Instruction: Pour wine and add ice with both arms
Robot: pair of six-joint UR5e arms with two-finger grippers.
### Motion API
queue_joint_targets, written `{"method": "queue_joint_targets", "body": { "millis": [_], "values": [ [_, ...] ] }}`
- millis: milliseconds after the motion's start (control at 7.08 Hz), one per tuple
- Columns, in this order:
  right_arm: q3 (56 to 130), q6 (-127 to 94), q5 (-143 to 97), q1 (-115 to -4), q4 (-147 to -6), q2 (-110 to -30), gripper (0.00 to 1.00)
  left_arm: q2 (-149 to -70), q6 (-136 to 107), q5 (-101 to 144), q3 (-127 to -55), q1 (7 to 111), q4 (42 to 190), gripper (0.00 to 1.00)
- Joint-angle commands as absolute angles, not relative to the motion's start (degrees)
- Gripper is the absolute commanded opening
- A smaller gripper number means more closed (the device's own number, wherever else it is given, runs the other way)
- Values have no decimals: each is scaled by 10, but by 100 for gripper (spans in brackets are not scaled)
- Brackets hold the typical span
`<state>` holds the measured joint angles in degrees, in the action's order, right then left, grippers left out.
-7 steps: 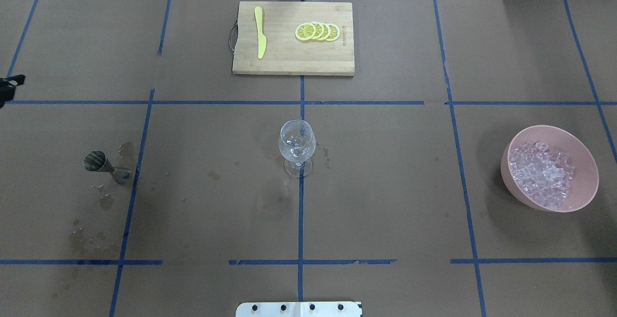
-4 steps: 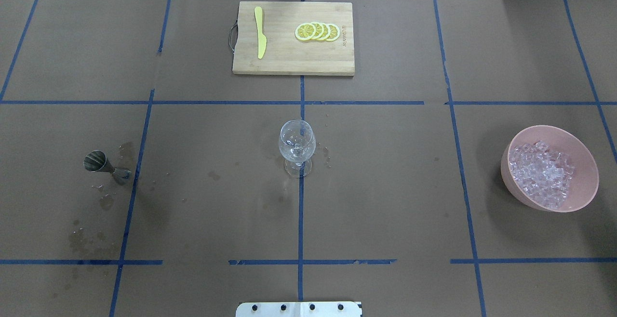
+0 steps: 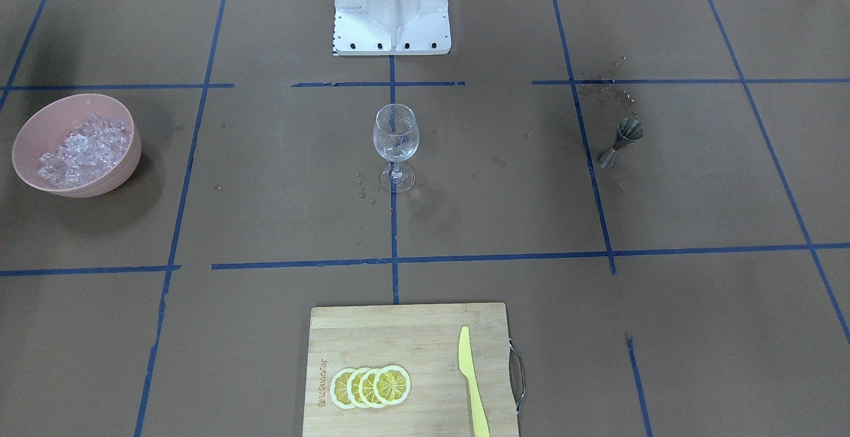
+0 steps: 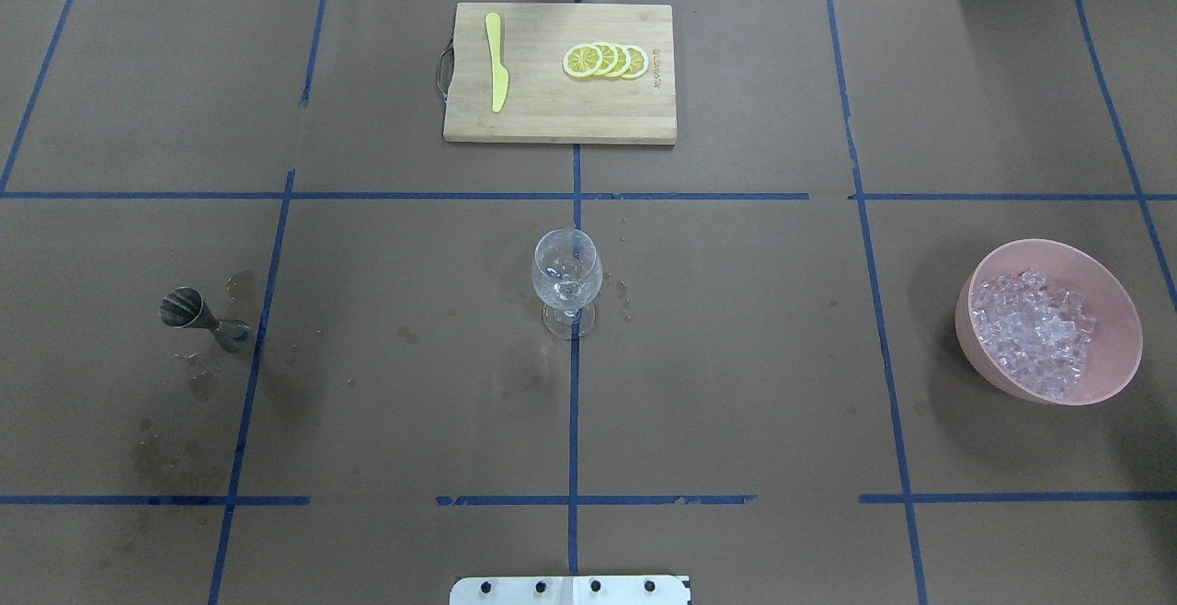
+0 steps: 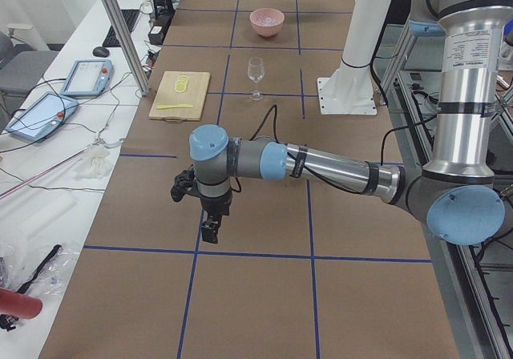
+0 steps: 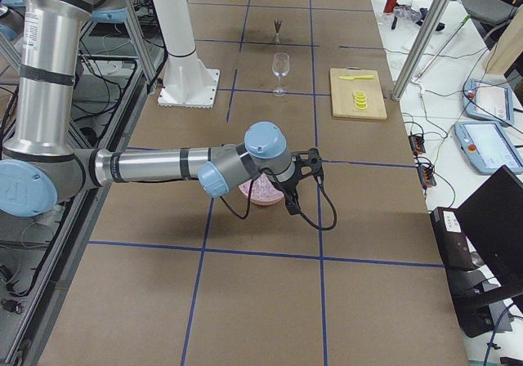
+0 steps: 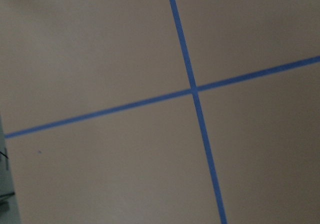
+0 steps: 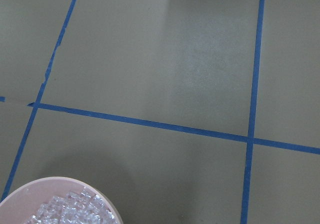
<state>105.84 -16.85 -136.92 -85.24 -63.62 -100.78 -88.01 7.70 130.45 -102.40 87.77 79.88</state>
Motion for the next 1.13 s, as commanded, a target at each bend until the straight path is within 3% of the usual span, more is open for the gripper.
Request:
{"method": "queue_joint_targets", "body": {
  "millis": [0,282,706,989],
  "values": [
    [1063,-171,-1372,-836,-636,-1007,100,-837,13,1383,-1040,881,796,100],
    [1087,-192,-1372,-804,-636,-1009,100,-788,72,1382,-1064,891,876,100],
    [1140,-346,-1311,-692,-625,-1014,97,-799,72,1375,-1066,890,881,100],
    [1138,-410,-1233,-612,-532,-1053,92,-800,72,1375,-1069,891,881,100]
  ]
}}
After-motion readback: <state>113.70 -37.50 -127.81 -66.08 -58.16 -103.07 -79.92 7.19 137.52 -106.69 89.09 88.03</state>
